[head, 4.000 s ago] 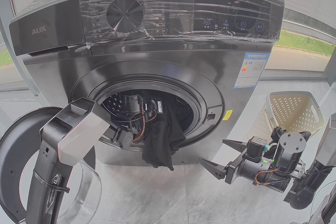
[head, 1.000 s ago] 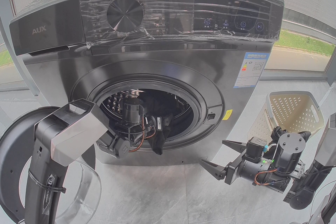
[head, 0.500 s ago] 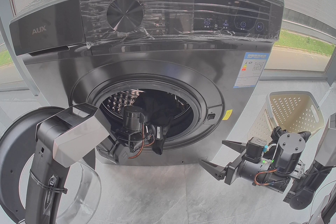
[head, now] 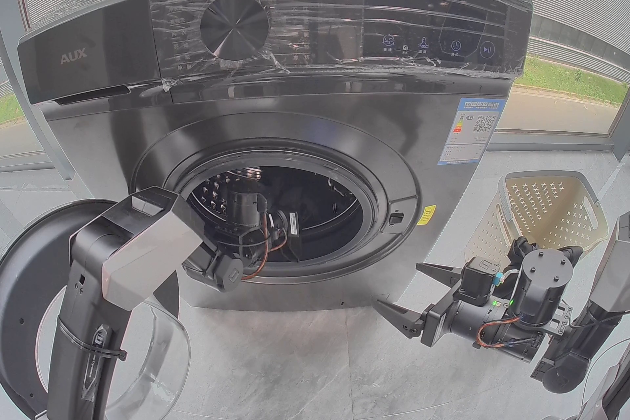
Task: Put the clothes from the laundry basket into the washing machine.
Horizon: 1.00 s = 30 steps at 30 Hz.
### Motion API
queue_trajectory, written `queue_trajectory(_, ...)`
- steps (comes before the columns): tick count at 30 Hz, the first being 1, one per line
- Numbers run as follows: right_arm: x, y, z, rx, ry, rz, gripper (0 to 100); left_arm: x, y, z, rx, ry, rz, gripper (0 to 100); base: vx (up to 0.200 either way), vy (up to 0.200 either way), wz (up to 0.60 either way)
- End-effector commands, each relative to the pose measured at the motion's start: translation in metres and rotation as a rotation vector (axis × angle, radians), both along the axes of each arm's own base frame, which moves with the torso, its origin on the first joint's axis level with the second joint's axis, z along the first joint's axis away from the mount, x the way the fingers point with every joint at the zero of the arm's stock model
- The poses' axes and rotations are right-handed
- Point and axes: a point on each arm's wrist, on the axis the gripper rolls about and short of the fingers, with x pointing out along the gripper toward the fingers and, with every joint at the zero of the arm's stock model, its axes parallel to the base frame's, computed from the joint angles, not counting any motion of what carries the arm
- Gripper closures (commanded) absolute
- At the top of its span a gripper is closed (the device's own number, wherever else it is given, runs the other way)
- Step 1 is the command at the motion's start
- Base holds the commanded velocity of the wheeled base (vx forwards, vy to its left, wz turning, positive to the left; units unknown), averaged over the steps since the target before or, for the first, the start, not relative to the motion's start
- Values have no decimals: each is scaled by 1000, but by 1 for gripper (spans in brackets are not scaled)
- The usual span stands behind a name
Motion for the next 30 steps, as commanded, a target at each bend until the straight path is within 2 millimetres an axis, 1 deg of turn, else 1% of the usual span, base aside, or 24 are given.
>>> queue_trajectory(1, 0, 0, 0, 0, 1, 1, 0, 23, 5, 18, -71, -122, 71, 100, 0, 0, 0)
queue_trajectory(10, 0, 0, 0, 0, 1, 1, 0, 42, 6, 22, -115, -207, 131, 100, 0, 0, 0)
queue_trajectory(14, 0, 0, 0, 0, 1, 1, 0, 43, 7, 20, -118, -214, 136, 100, 0, 0, 0)
queue_trajectory(21, 0, 0, 0, 0, 1, 1, 0, 45, 8, 21, -121, -220, 139, 100, 0, 0, 0)
queue_trajectory(22, 0, 0, 0, 0, 1, 1, 0, 45, 8, 21, -121, -220, 139, 0, 0, 0, 0)
queue_trajectory(27, 0, 0, -1, -1, 2, 1, 0, 43, 6, 20, -121, -213, 135, 0, 0, 0, 0)
queue_trajectory(30, 0, 0, 0, 0, 1, 0, 0, 40, 6, 14, -110, -193, 132, 0, 0, 0, 0)
